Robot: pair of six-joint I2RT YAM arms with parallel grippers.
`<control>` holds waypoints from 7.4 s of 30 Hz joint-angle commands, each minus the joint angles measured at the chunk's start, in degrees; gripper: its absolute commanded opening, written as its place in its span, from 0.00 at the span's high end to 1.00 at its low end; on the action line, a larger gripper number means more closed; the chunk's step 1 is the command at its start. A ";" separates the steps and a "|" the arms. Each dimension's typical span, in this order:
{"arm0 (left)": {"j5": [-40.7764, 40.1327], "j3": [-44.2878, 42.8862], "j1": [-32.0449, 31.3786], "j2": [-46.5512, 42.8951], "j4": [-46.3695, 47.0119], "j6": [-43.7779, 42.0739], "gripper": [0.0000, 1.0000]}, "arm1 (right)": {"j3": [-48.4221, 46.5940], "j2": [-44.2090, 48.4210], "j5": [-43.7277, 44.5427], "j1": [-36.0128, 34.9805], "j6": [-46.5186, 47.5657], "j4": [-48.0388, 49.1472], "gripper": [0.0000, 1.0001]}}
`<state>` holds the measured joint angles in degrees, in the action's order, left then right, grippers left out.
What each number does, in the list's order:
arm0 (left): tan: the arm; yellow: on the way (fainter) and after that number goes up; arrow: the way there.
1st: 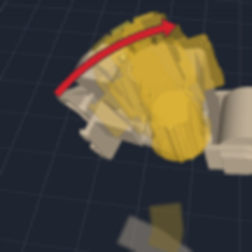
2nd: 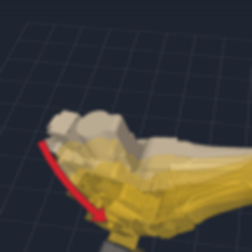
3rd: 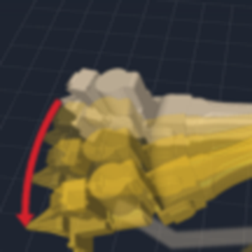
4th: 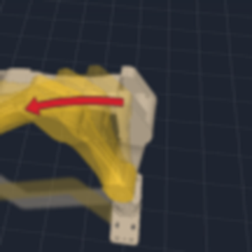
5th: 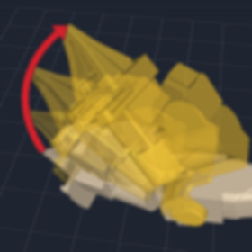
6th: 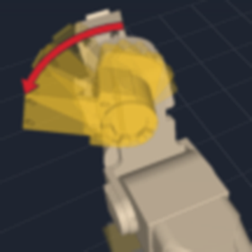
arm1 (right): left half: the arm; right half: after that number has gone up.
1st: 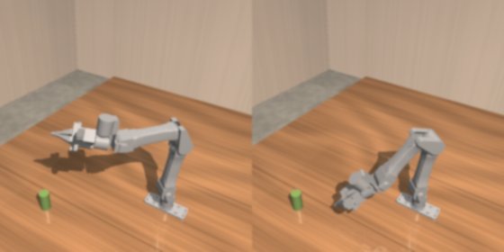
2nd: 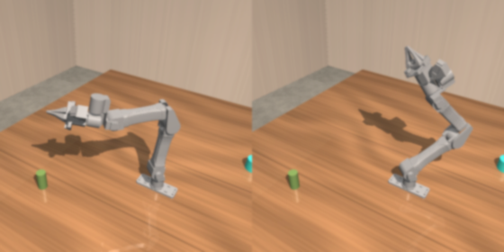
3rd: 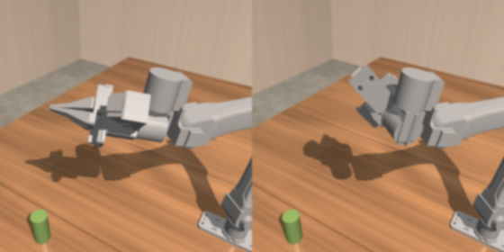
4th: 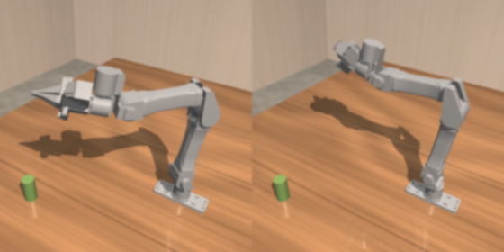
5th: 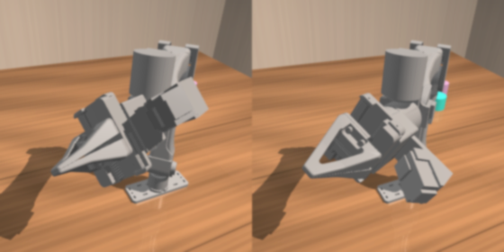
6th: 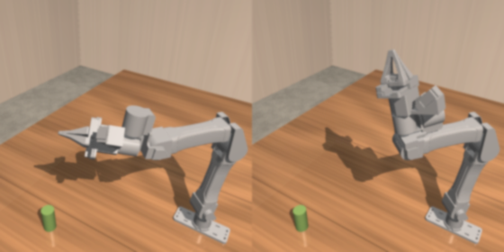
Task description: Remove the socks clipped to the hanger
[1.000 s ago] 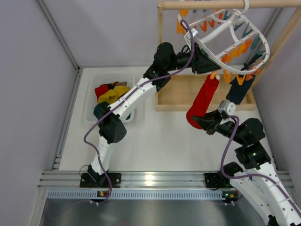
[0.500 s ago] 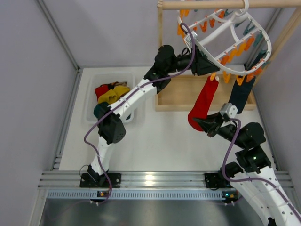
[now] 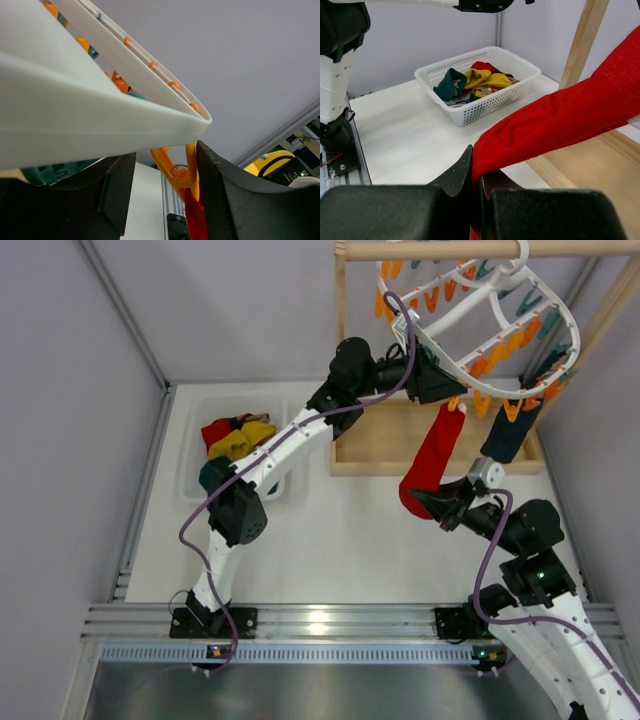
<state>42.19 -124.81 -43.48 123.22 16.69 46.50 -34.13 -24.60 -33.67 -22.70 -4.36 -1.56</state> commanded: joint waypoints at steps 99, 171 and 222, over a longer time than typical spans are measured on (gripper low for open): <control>-83.60 70.67 8.33 -92.72 -62.39 -19.87 0.01 | -33.43 -60.07 36.48 -26.26 -5.39 11.40 0.01; -66.98 71.03 6.31 -83.15 -59.23 -23.83 0.01 | 13.21 -17.51 14.15 25.01 -10.14 29.25 1.00; -83.85 -23.11 -20.06 -3.52 -51.94 -55.37 0.05 | -17.28 -54.41 90.54 -42.34 16.93 35.05 1.00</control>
<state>-39.62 -145.29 -63.64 119.61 -40.07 -6.39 -48.23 -78.70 56.97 -63.37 11.09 30.89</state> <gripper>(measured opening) 0.961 0.004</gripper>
